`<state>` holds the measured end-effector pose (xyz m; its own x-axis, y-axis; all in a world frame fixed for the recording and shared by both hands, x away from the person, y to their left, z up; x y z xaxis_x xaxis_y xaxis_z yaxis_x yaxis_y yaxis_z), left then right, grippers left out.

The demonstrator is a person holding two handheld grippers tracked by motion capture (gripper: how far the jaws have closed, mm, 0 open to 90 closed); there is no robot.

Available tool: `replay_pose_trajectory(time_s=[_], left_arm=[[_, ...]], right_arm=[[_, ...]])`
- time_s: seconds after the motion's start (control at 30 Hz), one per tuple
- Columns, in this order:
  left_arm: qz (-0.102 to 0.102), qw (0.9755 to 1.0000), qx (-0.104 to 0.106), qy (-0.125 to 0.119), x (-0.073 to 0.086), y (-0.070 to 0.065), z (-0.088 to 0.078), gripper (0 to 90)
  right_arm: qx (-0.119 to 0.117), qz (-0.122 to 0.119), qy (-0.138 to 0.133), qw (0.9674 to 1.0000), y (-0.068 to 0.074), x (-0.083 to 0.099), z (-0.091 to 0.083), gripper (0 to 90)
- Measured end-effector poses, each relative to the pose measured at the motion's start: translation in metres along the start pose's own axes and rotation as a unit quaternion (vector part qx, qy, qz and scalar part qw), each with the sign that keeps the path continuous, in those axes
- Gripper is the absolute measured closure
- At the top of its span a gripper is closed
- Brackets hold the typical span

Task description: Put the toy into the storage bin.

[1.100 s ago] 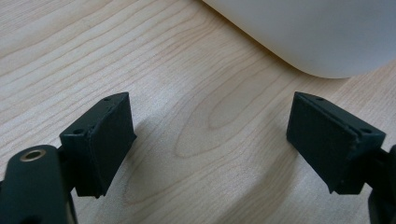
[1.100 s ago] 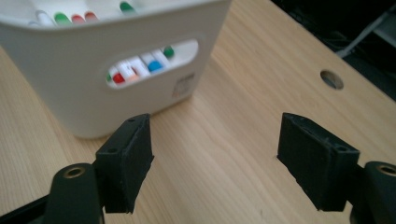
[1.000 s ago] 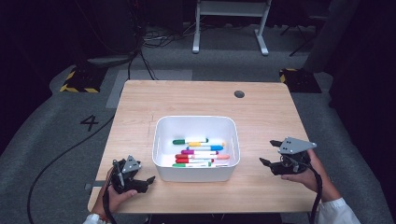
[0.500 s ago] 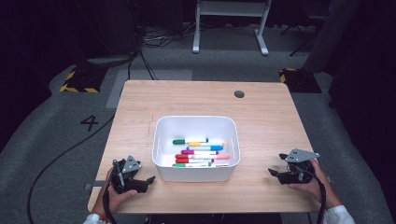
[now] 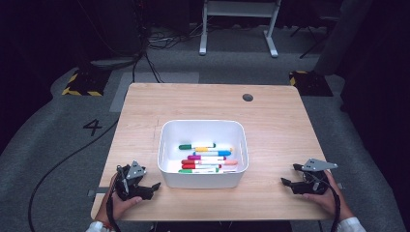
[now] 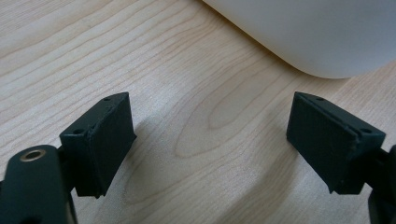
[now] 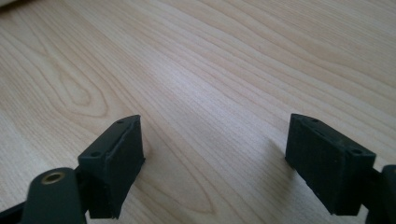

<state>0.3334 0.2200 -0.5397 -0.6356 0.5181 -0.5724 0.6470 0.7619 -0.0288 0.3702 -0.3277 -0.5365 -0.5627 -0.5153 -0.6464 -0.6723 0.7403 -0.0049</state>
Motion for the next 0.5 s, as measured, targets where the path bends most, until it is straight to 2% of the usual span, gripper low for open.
replay_pose_trajectory(time_s=[0.5], left_arm=[[0.003,1.0000,0.001,-0.001,-0.0007,0.0007,0.0007,14.8]], right_arm=[[0.003,0.004,0.000,1.0000,-0.0011,0.0011,-0.0010,18.9]])
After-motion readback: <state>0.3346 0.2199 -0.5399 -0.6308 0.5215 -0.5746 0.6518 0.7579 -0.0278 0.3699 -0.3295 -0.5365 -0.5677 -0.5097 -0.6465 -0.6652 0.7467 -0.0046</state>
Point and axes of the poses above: each handheld gripper's, and its own axes: z roughly forward along the jaws, x roughly out of its underside, y roughly to its left, the point moved 5 cm from there along z, roughly forward along the jaws, and after that the axes turned 8 degrees about y, right-handed, at the moved point
